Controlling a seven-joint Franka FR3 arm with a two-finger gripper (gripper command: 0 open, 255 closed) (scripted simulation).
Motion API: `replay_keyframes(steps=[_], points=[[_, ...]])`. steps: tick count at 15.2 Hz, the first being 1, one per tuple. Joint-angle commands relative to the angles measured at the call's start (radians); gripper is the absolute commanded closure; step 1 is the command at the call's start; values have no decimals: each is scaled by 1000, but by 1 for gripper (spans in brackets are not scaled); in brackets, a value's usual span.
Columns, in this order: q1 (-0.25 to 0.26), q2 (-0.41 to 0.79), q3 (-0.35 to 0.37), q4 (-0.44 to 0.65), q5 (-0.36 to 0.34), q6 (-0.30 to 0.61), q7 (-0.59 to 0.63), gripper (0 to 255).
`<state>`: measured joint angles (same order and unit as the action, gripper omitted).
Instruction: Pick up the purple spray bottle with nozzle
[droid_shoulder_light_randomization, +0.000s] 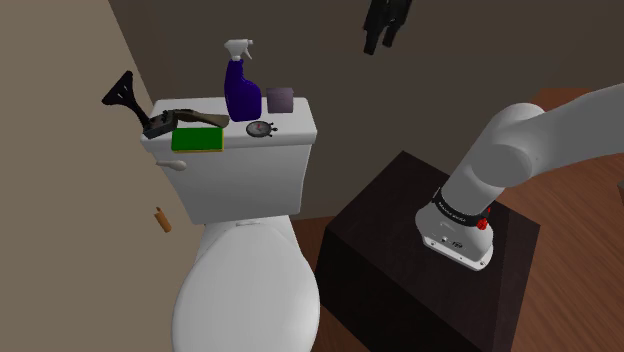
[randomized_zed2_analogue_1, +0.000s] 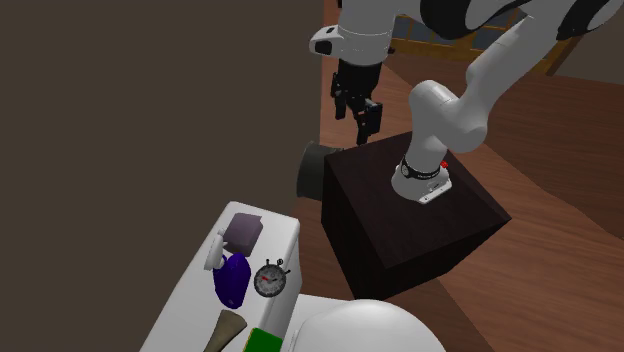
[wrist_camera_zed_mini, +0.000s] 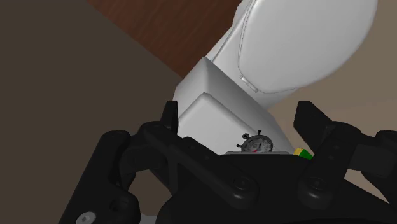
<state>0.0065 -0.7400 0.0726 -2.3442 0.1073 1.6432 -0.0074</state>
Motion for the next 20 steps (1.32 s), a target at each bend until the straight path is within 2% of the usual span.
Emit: replay_keyframes(steps=[1, 6, 11, 15, 20], points=[[0, 0, 0, 0, 0, 0, 0, 0], [41, 103, -59, -50, 12, 224, -186, 0], [96, 246, -117, -48, 55, 426, -382, 0], [150, 377, -161, -9, 121, 560, -555, 0], [220, 551, -206, 83, 248, 678, -794, 0]])
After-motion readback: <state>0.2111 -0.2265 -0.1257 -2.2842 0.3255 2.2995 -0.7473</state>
